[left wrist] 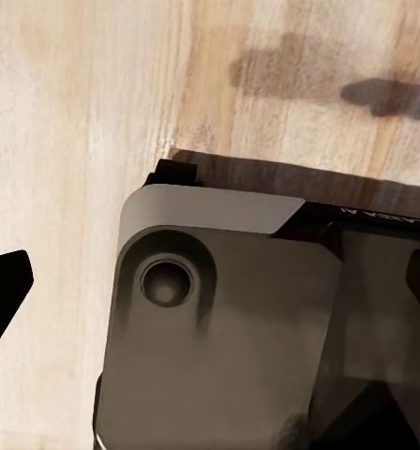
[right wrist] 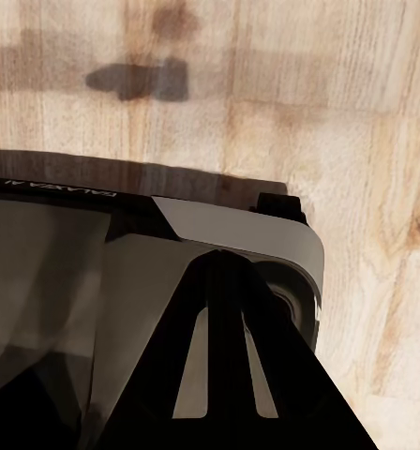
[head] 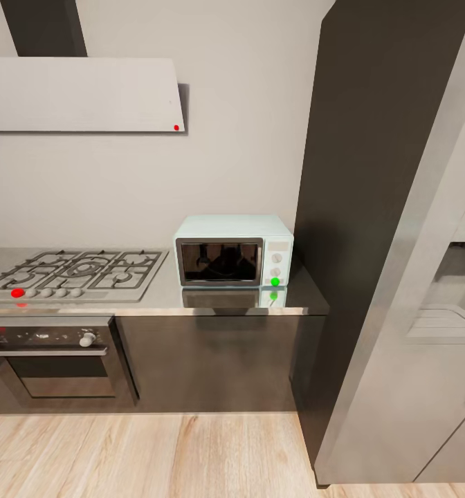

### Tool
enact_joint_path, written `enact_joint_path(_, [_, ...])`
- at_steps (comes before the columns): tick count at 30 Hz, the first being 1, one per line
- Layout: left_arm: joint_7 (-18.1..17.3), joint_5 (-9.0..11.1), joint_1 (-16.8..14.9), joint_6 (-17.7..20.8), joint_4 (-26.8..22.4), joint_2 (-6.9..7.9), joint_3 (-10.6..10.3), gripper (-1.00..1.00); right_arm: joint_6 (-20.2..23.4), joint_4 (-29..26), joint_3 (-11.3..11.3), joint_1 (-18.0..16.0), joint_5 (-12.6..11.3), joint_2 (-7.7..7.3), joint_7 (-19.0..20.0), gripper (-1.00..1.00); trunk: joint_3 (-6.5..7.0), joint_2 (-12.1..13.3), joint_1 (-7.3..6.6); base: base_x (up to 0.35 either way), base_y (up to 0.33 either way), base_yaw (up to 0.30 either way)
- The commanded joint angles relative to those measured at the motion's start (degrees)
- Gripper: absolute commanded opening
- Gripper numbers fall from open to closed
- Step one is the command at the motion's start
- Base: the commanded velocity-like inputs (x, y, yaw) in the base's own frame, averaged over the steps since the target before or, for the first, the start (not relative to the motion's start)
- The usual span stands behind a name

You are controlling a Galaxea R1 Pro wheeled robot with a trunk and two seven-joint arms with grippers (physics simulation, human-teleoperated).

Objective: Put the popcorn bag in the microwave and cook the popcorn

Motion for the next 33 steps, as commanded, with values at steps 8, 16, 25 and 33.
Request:
enact_joint_path(8, [0.2, 0.5, 0.0, 0.1, -0.1, 0.0, -0.5, 1.0, -0.4, 0.2, 0.1, -0.1, 0.3, 0.0, 0.0, -1.0, -0.06, 0.0, 0.0, 0.0, 0.0, 0.0])
enact_joint_path(16, [0.2, 0.5, 0.0, 0.1, -0.1, 0.0, -0.5, 1.0, -0.4, 0.2, 0.1, -0.1, 0.3, 0.0, 0.0, -1.0, -0.06, 0.0, 0.0, 0.0, 0.0, 0.0])
enact_joint_path(25, [0.2, 0.5, 0.0, 0.1, -0.1, 0.01, -0.5, 1.0, -0.4, 0.2, 0.1, -0.1, 0.3, 0.0, 0.0, -1.0, -0.06, 0.0, 0.0, 0.0, 0.0, 0.0])
enact_joint_path(33, [0.2, 0.5, 0.0, 0.1, -0.1, 0.01, -0.5, 1.0, -0.3, 0.2, 0.1, -0.1, 0.7, 2.04, 0.0, -1.0, -0.06, 0.0, 0.0, 0.0, 0.0, 0.0])
